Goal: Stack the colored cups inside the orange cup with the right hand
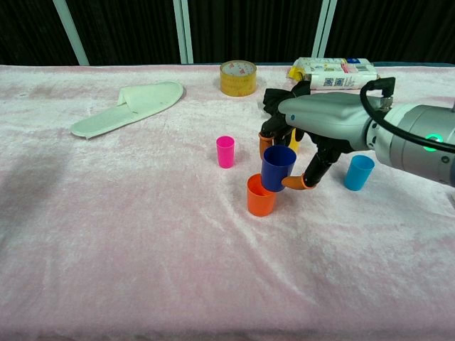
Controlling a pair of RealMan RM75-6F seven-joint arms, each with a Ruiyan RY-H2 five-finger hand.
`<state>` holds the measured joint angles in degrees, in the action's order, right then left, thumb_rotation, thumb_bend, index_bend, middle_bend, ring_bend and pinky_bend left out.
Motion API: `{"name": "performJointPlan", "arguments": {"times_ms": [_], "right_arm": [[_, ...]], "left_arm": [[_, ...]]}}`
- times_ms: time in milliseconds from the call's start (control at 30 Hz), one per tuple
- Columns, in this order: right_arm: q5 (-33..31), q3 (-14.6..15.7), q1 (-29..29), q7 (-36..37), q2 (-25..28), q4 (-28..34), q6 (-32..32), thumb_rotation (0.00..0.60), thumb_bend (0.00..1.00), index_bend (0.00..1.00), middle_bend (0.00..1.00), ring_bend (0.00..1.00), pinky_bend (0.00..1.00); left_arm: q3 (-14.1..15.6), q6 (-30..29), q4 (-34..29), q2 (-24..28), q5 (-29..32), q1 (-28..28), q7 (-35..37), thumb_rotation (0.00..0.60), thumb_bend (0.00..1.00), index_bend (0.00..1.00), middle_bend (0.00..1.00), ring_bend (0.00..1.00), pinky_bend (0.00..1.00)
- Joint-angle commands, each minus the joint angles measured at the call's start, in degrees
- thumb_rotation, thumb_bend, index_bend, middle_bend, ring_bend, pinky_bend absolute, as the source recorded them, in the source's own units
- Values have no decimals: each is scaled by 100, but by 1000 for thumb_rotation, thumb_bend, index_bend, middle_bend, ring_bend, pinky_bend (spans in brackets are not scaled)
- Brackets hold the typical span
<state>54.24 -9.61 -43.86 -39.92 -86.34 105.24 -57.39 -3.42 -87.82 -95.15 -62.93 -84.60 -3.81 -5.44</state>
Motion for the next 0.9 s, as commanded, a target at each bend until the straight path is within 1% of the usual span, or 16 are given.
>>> {"name": "performJointPlan", "arguments": {"times_ms": [33,167,500,900], "right_arm": [[-2,41,-11,69,-63,-80,-15,600,313,524,497,298,258],[45,89,-44,146,-132,-202,-27,600,313,524,497,298,259],[81,99,-135,279,-247,-363,-65,600,316,527,497,298,259],[-7,147,-250,281,-362,-474,-51,600,316,530,497,298,258]], "left_arm": [[-3,-3,0,2,2,2,3,600,342,80,53,0,7],[3,17,9,1,5,-1,-13,600,342,80,53,0,7],[-7,34,17,1,24,-6,-20,600,342,80,53,0,7],[-11,45,22,8,27,-9,-9,600,342,80,53,0,7]]}}
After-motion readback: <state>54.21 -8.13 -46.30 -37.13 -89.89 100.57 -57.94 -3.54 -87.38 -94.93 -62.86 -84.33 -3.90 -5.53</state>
